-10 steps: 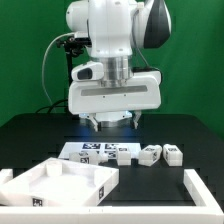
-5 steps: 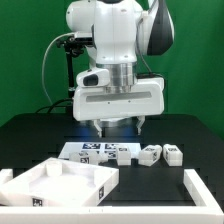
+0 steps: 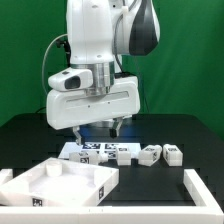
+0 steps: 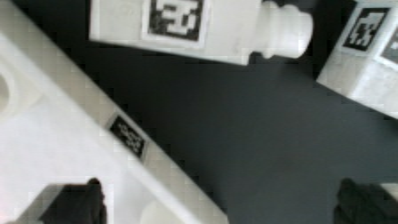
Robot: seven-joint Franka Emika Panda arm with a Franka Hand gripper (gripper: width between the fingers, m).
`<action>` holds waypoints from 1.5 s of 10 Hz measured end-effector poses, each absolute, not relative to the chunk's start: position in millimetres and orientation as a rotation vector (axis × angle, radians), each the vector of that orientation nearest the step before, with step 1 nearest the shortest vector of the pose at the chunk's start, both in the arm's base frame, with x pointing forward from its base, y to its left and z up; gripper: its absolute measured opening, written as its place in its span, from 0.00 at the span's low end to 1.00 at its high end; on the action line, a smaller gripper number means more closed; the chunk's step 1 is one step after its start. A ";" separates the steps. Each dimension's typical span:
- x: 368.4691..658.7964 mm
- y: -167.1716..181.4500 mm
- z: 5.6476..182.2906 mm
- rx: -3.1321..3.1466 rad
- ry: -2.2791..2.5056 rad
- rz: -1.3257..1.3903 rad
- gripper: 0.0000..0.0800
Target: Assemble one leg
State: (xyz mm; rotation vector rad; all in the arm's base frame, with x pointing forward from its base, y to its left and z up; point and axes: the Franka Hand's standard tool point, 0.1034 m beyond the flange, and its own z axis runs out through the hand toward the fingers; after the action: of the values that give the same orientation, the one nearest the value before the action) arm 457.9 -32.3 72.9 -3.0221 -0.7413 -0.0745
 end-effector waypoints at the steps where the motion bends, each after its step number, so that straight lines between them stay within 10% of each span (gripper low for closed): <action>1: 455.3 -32.2 72.0 -3.020 -0.738 -0.064 0.81; 7: 504.6 -67.3 50.3 -2.965 -1.136 -0.110 0.81; 15: 497.6 -71.4 17.7 -2.943 -1.170 -0.048 0.81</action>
Offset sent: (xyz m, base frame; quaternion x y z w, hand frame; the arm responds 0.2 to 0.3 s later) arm 0.0277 -0.0448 -0.0227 -0.0674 0.0487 -0.1996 0.9763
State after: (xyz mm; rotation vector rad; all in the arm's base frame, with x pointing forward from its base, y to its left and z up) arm 497.6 -71.4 17.7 -2.9428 -1.1702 -0.0482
